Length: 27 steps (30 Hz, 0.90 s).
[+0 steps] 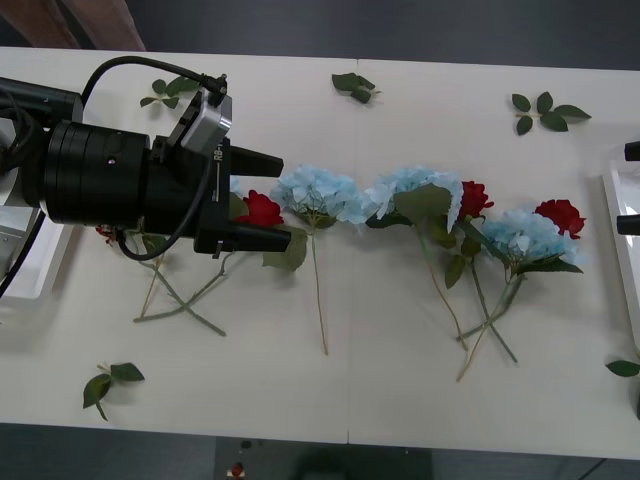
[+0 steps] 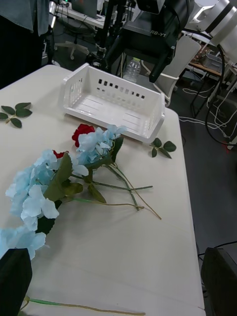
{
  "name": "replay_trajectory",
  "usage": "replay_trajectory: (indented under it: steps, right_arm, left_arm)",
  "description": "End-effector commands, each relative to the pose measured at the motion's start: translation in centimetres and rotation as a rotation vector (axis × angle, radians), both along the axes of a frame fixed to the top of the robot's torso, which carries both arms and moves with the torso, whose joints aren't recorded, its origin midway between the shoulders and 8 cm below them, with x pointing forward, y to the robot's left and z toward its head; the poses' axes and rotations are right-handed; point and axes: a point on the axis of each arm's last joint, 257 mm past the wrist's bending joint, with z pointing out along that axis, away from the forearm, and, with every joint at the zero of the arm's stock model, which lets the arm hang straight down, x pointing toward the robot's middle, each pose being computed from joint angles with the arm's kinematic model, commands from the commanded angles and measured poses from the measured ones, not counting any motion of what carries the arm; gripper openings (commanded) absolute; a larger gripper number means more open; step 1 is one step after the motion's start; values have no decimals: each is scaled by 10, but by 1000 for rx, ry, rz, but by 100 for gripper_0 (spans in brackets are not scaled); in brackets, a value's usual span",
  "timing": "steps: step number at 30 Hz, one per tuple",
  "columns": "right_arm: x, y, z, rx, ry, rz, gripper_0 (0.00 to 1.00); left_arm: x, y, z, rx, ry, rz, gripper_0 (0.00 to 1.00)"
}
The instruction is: Put the red flowers into the right box and the blue flowers into the left box
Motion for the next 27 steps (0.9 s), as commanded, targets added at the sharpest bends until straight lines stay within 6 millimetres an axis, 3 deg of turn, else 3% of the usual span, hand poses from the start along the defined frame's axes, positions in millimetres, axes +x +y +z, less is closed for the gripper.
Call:
replay_trajectory:
  steps: [1, 5, 12, 18, 27]
  right_arm:
    - [-10, 2, -15, -11, 31, 10, 100]
    - [-15, -4, -18, -52, 48, 15, 100]
    - [-25, -21, -43, -105, 108, -23, 100]
    - [-33, -36, -68, -117, 266, -236, 100]
    - [-49, -55, -112, -64, 529, -675, 100]
  left_arm:
    - [-7, 1, -3, -52, -5, -4, 100]
    - [-5, 11, 25, -106, 50, 21, 100]
    - [-8, 45, 41, 4, 226, 163, 100]
    - [-4, 99, 31, 125, 405, 392, 100]
    - [5, 209, -1, 130, 717, 903, 100]
